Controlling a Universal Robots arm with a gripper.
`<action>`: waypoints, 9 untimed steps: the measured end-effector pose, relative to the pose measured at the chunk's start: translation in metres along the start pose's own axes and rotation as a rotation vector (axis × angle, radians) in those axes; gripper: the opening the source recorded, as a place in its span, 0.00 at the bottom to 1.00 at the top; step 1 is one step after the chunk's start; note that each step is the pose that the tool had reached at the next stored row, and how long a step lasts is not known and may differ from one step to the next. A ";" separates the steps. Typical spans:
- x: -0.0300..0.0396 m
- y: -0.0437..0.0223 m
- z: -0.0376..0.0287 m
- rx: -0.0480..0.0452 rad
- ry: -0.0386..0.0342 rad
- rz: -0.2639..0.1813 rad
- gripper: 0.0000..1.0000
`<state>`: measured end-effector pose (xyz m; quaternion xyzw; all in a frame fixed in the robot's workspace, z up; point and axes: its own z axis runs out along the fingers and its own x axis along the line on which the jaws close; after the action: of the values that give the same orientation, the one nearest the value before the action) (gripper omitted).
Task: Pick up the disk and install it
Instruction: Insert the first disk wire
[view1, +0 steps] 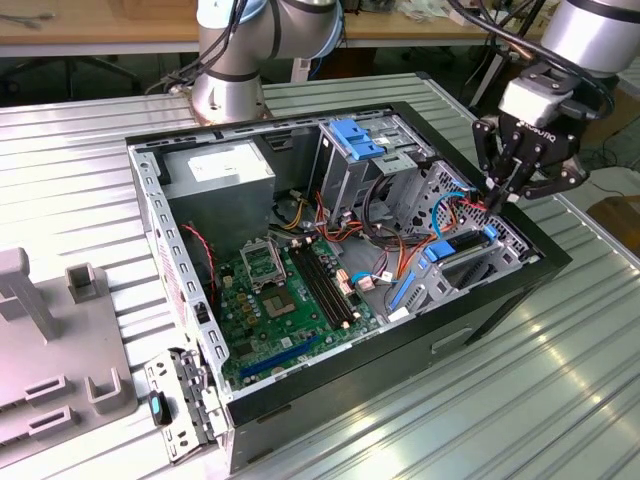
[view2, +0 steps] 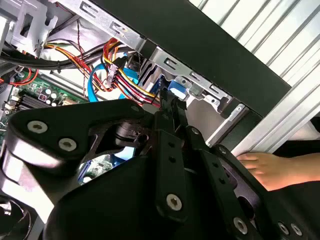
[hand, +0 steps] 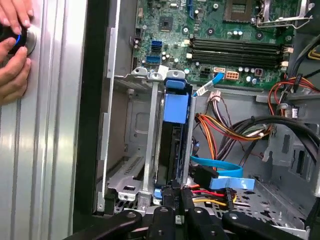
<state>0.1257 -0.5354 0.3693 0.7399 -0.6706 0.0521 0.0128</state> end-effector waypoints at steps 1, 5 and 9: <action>-0.0003 0.0005 0.0028 -0.0023 0.0013 0.024 0.17; -0.0020 0.0079 0.0128 -0.0016 0.0035 0.062 0.17; -0.0028 0.0130 0.0163 0.0094 0.0041 0.063 0.17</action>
<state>0.1135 -0.5354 0.3522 0.7183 -0.6933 0.0572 0.0090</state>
